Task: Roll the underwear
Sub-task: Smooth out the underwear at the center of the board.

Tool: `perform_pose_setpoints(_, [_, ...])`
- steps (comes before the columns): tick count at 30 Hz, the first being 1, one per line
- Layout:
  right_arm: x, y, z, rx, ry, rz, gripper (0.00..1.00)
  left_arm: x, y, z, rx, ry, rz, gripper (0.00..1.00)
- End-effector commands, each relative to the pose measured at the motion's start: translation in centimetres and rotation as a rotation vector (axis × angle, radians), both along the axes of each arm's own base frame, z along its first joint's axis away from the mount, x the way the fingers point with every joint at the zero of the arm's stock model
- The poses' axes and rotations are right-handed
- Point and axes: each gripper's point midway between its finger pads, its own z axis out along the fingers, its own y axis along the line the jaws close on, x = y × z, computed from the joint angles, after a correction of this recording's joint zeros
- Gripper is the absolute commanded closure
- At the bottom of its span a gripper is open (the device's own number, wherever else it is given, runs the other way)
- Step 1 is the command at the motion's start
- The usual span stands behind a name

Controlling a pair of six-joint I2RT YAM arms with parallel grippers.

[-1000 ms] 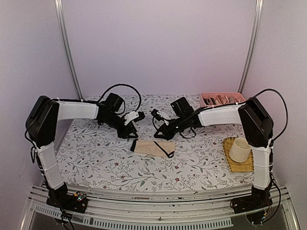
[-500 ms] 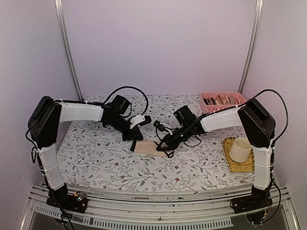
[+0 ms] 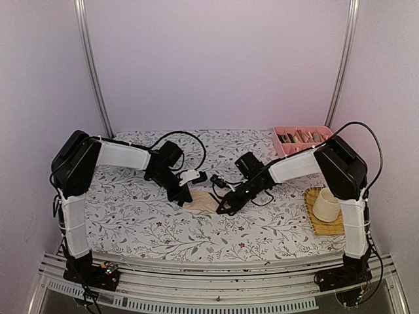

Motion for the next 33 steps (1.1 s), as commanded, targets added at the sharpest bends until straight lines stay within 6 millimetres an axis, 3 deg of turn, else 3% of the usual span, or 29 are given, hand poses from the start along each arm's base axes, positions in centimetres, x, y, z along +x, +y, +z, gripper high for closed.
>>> perform_pose_setpoints(1, [0.9, -0.9, -1.2, -0.080, -0.002, -0.041, 0.95, 0.0, 1.5, -2.1, 0.098, 0.015, 0.020, 0.95])
perform_pose_setpoints(7, [1.3, -0.8, 0.5, -0.071, -0.034, -0.032, 0.95, 0.9, 1.2, -0.7, 0.086, -0.023, 0.026, 0.92])
perform_pose_setpoints(10, [1.3, -0.6, 2.8, -0.032, -0.069, -0.017, 0.93, 1.8, 1.0, 0.8, 0.063, -0.052, 0.042, 0.75])
perform_pose_setpoints(13, [1.3, -0.4, 5.8, 0.021, -0.125, -0.006, 0.85, 3.0, 0.8, 2.7, 0.038, -0.092, 0.065, 0.55])
perform_pose_setpoints(16, [2.4, -0.7, 7.7, 0.017, -0.206, -0.045, 0.77, 4.3, 0.6, 4.6, 0.009, -0.130, 0.084, 0.43])
perform_pose_setpoints(19, [4.0, -1.3, 7.8, -0.012, -0.246, -0.106, 0.70, 4.8, 0.5, 5.9, -0.009, -0.155, 0.090, 0.36])
perform_pose_setpoints(24, [7.3, -2.7, 6.3, -0.118, -0.317, -0.245, 0.61, 4.8, 1.1, 8.0, -0.020, -0.200, 0.102, 0.23])
perform_pose_setpoints(31, [10.7, -5.5, 4.7, -0.306, -0.439, -0.390, 0.25, 4.1, 2.8, 7.9, -0.026, -0.178, 0.132, 0.09])
perform_pose_setpoints(33, [11.1, -6.3, 4.3, -0.348, -0.462, -0.404, 0.01, 3.9, 3.2, 7.8, -0.029, -0.182, 0.140, 0.06])
